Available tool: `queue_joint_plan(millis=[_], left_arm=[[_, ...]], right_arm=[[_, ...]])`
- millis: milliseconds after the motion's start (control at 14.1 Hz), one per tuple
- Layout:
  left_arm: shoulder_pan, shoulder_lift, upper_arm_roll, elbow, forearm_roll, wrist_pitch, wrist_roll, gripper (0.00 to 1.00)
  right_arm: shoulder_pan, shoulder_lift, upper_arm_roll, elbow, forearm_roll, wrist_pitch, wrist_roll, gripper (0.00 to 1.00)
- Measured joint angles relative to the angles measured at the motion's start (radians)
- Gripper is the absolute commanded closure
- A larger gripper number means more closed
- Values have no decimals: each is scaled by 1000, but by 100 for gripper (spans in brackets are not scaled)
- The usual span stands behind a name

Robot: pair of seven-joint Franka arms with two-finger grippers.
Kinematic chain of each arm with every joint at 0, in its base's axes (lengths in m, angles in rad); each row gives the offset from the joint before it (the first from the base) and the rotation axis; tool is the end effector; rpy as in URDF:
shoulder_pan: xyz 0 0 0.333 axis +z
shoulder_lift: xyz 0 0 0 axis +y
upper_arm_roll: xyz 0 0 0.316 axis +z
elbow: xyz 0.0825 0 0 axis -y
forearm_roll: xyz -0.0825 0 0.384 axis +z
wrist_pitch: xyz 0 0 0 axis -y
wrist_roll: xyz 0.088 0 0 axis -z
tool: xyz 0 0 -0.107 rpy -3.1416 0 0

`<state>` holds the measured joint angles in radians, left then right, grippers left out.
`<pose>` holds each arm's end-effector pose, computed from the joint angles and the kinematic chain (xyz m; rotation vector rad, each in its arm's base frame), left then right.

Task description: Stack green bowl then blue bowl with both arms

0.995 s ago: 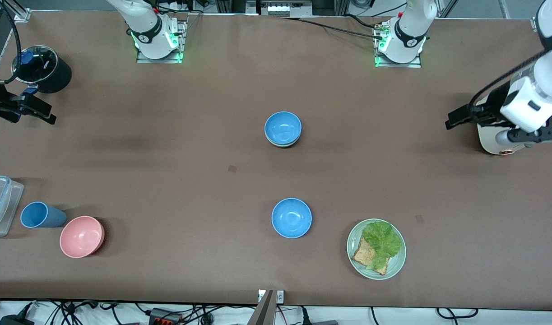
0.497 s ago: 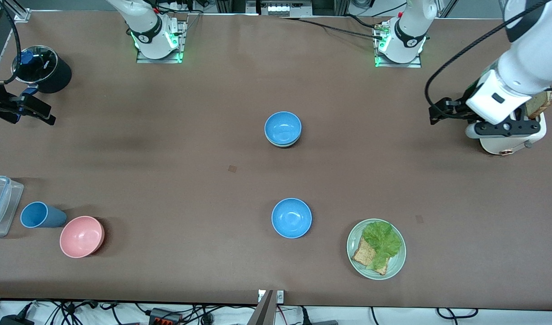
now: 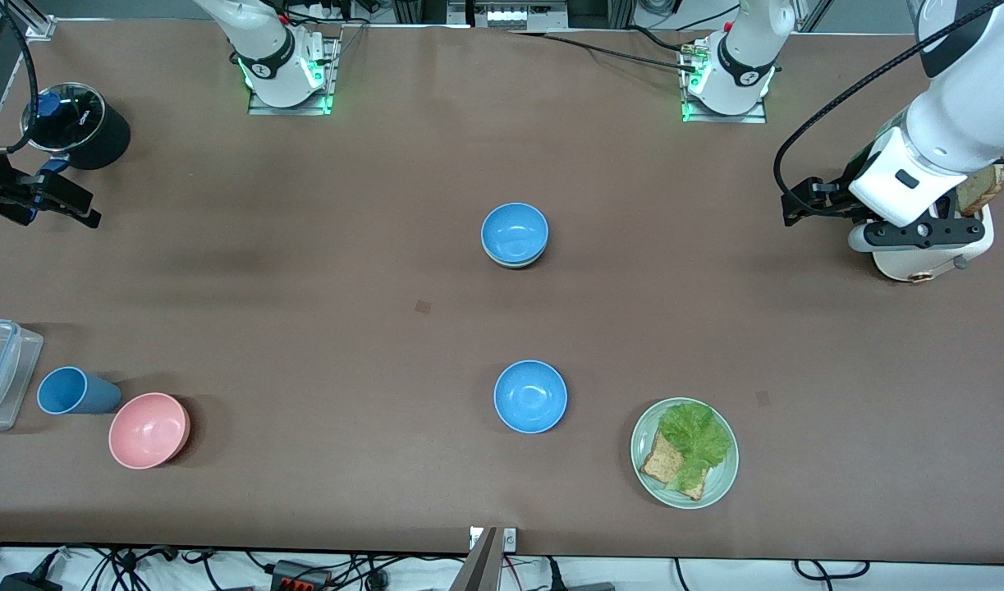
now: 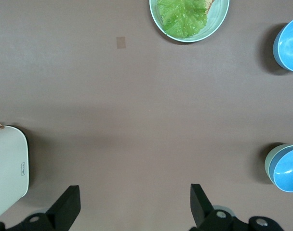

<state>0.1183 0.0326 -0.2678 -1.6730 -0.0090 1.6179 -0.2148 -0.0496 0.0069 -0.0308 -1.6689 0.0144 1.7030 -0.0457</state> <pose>0.5563 -0.0826 0.5626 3.1352 0.1033 -0.1386 0.5644 -0.0441 0.5857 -3.1284 0.0569 -0.0439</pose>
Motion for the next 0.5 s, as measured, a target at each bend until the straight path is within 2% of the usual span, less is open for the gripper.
queue_joint_plan(millis=[497], left_arm=[[7,1,7,0,0,-6,0,0]], right_arm=[[0,0,0,0,0,0,0,0]])
